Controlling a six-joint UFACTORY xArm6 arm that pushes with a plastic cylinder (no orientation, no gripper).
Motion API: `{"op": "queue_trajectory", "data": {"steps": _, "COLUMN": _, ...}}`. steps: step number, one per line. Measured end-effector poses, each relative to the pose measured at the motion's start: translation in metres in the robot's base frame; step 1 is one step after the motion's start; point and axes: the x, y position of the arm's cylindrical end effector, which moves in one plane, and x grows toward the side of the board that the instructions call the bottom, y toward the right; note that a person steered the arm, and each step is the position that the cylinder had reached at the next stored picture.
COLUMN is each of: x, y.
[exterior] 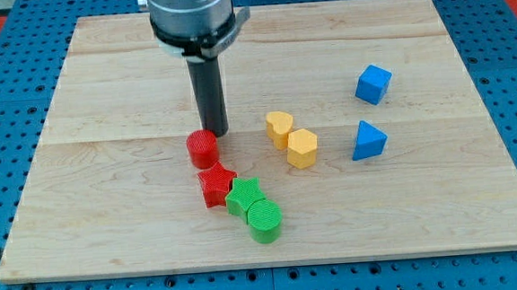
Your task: Slide yellow hexagon along with yellow heart to the center
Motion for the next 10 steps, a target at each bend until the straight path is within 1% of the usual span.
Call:
{"op": "queue_trajectory", "data": {"steps": 1, "x": 0.025, "y": 0.034}}
{"op": "queue_trajectory", "data": {"steps": 2, "x": 0.042, "y": 0.089}}
{"op": "queue_trajectory", "data": {"steps": 3, "x": 0.062, "y": 0.131}}
{"op": "queue_trajectory", "data": {"steps": 4, "x": 0.052, "y": 0.186}}
{"op": "queue_trajectory", "data": {"steps": 5, "x": 0.052, "y": 0.222}}
{"op": "queue_trajectory", "data": {"steps": 6, "x": 0.07, "y": 0.248}}
{"op": "queue_trajectory", "data": {"steps": 7, "x": 0.09, "y": 0.248}}
{"op": "queue_trajectory", "data": {"steps": 9, "x": 0.09, "y": 0.248}}
{"op": "queue_trajectory", "data": {"steps": 10, "x": 0.055, "y": 0.234}}
